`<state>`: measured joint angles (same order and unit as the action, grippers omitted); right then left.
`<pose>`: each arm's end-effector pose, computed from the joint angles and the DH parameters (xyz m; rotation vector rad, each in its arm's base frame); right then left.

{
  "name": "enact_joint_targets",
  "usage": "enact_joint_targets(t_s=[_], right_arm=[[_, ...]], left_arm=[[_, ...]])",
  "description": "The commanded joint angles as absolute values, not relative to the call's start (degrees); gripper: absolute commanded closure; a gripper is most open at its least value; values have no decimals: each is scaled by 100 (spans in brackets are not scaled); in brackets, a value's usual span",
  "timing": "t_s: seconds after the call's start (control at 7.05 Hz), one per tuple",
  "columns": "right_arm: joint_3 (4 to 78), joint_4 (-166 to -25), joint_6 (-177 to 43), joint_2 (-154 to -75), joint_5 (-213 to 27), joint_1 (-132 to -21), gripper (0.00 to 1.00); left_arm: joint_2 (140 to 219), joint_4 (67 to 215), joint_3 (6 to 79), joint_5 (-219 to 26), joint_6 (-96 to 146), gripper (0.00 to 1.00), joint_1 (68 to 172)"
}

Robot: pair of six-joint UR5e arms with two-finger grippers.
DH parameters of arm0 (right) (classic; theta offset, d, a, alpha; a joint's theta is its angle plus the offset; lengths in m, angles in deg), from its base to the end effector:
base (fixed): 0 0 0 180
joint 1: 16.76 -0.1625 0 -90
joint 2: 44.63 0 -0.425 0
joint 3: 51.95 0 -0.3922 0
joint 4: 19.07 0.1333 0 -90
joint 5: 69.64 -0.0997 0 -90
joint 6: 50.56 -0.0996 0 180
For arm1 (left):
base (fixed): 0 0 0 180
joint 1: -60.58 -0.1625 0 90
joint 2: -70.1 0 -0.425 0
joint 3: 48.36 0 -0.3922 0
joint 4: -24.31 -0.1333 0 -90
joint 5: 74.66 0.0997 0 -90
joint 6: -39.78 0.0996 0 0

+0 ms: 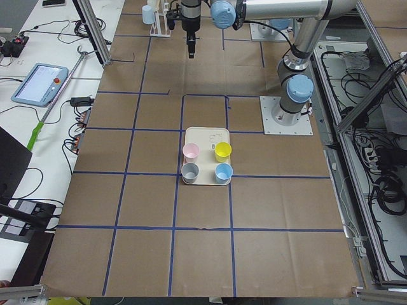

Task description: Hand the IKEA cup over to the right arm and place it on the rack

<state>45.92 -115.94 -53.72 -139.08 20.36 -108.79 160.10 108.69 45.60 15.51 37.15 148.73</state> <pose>0.1497 -0.4590 0.4694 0.0309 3.1373 -0.0944 -0.1170 -0.4978 0.4637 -0.1227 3.1361 -0.0455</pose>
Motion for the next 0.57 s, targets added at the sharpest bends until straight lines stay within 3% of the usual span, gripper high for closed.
enact_joint_targets(t_s=[0.0,0.43], right_arm=[[4596,-11601,-5372,-13902,2036,-10879,0],[4596,-11601,-5389,-13911,2028,-10879,0]], left_arm=[[16001,10868,4560,1551,3723,0,14873],[15993,10868,4560,1551,3723,0,14873]])
